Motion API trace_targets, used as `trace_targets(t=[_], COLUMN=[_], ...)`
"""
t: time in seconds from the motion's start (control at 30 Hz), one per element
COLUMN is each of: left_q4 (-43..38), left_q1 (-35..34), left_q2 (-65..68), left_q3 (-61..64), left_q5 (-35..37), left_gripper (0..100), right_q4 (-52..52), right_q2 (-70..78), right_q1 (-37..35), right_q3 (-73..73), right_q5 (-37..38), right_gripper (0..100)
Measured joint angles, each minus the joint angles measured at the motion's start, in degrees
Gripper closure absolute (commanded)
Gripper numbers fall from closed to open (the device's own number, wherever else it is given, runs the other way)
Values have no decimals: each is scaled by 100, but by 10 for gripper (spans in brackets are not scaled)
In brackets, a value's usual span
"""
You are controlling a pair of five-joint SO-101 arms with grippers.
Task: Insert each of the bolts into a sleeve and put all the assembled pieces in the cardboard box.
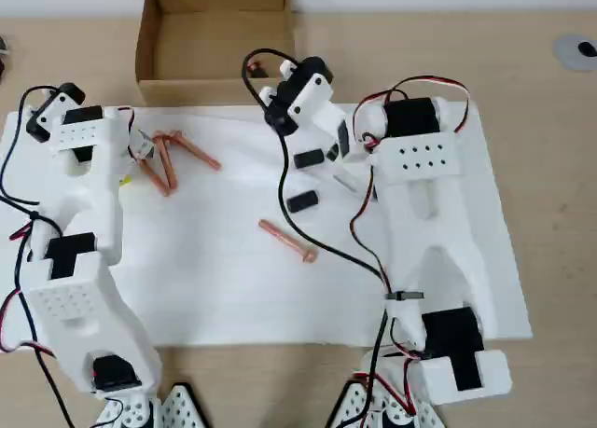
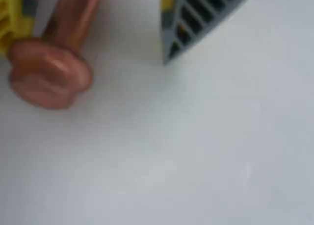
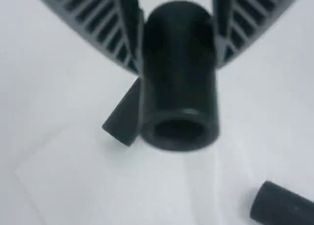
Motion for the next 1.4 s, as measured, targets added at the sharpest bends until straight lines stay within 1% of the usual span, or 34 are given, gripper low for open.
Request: trace_targets(t=[0.33,0.43,0.53,0.97,1.17,1.4], left_q4=[9,9,9,18,70,308], left_q1=[0,0,0,0,0,9], left_q2=[26,26,26,26,62,62], left_q3=[-26,-26,-26,-53,-97,-141], left_q5=[0,0,0,-369,-387,-387], left_gripper=[803,842,847,853,933,940], right_q4=[0,0,0,0,53,62], right_q2=[0,0,0,0,0,-62], right_q1=[0,0,0,0,0,0], right_q3=[0,0,0,0,0,0], right_q5=[0,0,0,0,0,0], right_gripper=[988,988,988,988,988,988])
